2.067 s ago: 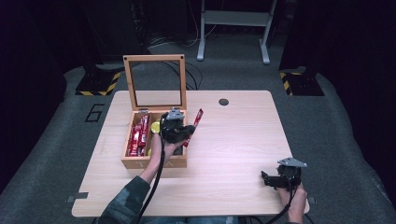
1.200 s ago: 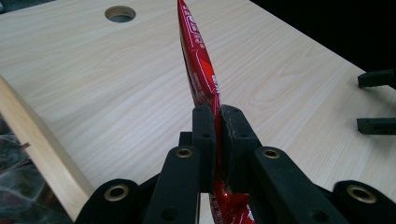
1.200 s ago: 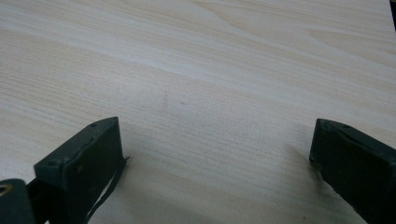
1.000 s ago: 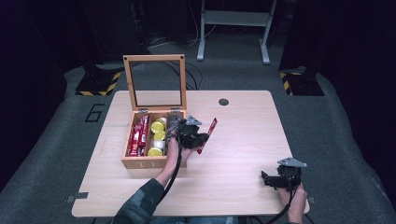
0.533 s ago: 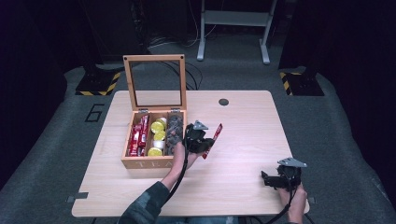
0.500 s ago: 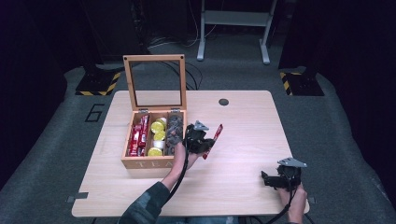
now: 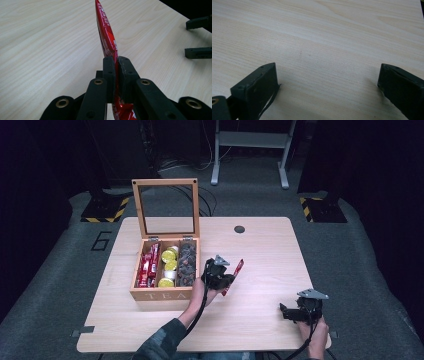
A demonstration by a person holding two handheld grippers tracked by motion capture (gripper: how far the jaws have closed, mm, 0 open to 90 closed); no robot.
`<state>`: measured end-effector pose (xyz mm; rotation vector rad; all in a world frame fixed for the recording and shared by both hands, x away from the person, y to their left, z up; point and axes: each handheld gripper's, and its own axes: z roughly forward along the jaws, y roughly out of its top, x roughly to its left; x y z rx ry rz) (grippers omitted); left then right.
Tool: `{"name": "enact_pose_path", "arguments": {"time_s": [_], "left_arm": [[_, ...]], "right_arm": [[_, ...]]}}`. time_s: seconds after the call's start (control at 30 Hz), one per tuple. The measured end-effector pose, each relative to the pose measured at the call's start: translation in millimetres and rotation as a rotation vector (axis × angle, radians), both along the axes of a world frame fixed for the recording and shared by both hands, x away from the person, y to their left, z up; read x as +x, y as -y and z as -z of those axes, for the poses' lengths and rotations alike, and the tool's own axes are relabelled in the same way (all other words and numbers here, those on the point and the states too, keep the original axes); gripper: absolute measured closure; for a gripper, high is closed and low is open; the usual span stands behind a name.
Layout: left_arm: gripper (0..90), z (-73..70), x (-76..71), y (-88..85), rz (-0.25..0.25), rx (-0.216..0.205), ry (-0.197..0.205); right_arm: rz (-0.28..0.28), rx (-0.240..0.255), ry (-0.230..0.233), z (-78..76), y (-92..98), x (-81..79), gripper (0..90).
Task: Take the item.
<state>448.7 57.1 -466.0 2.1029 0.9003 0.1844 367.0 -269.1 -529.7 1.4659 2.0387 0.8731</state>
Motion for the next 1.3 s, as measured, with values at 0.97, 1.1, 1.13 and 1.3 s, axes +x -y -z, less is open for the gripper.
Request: {"name": "enact_pose_path", "arguments": {"time_s": [0.97,1.1,1.13,1.3], "left_arm": [[83.8,33.9,2.7,14.5,-0.035,0.071,-0.062],[83.0,34.3,2.3,14.8,-0.037,0.07,-0.064],[82.8,34.6,2.0,14.9,-0.035,0.066,-0.066],[81.6,34.6,0.1,15.9,-0.03,0.063,-0.073]], "right_arm": [[-0.003,0.001,0.0,-0.1,0.1,-0.1,2.6],[-0.003,0.0,0.0,-0.1,0.2,-0.1,2.6],[-0.003,0.0,0.0,-0.1,0.1,-0.1,2.6],[-0.003,0.001,-0.001,-0.1,0.2,-0.1,2.6]]}}
